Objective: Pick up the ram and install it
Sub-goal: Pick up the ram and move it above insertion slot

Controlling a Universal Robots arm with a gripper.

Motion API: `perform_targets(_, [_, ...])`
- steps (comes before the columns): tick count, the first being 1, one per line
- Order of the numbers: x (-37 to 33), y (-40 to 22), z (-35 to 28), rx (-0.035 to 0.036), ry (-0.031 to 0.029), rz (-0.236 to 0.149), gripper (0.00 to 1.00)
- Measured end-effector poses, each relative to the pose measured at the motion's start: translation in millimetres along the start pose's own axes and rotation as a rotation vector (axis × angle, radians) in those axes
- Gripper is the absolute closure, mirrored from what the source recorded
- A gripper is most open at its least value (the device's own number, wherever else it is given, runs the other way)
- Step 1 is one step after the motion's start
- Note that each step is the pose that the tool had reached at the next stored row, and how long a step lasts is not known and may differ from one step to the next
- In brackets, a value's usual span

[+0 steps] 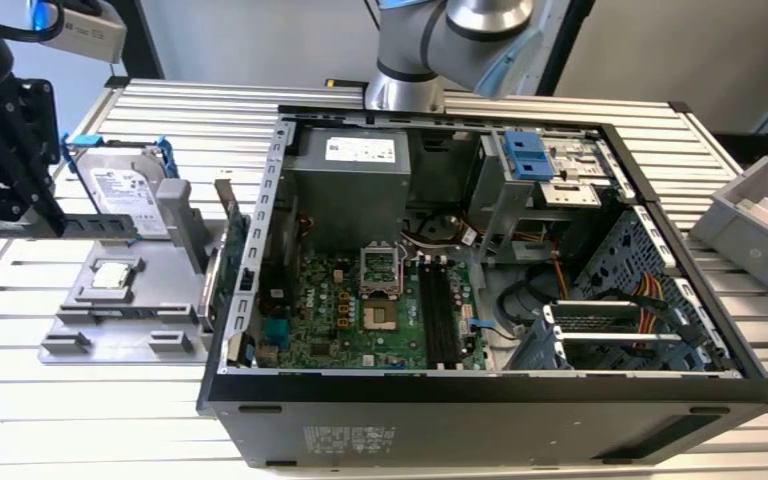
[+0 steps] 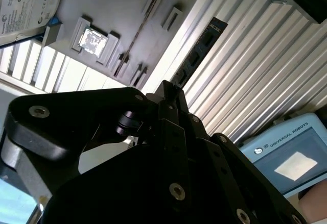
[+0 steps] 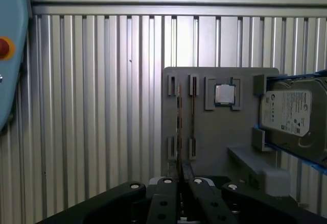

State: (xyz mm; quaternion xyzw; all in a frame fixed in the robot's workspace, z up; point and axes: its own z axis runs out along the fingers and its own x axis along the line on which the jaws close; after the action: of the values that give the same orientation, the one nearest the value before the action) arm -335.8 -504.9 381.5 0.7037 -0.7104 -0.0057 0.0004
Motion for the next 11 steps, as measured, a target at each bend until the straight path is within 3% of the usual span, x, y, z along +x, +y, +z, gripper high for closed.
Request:
perform_targets(9, [-0.1, -12.6, -0.1, -0.0006, 0.0, 0.0, 1.0])
perform_targets(11, [-0.2, -20.0, -0.1, -0.0012, 0.0, 0.0, 1.0])
